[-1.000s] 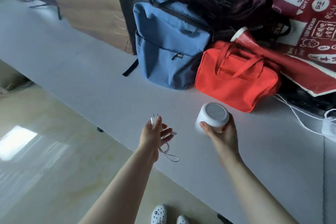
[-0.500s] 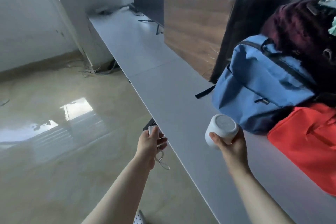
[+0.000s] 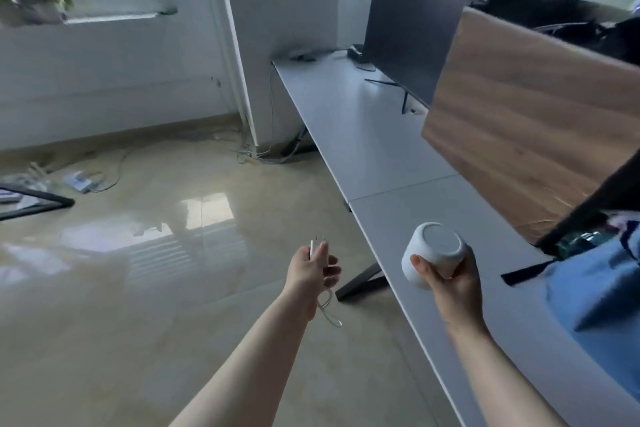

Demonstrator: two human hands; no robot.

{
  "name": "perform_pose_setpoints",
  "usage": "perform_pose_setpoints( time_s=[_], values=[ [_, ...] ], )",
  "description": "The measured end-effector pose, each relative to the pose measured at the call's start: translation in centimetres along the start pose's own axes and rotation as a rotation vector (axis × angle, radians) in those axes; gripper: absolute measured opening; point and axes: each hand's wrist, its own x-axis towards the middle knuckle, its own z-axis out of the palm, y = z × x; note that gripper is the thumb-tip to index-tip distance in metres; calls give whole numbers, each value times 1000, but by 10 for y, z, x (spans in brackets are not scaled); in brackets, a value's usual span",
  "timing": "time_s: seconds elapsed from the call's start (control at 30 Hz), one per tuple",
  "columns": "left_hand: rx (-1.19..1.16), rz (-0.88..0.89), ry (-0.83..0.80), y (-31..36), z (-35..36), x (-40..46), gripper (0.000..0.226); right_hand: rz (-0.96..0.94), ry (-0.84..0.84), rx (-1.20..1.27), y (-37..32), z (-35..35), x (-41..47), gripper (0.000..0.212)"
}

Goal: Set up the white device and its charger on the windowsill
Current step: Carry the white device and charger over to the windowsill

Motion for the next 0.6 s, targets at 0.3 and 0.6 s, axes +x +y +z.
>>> perform_pose_setpoints(
  time_s=[0.3, 0.6],
  values=[
    [-32, -30, 65, 47, -49, 99, 29, 42, -70, 27, 7, 107, 75, 77],
    [-110, -25, 163, 134, -97, 241, 40, 5, -189, -11, 9, 264, 200, 78]
  ],
)
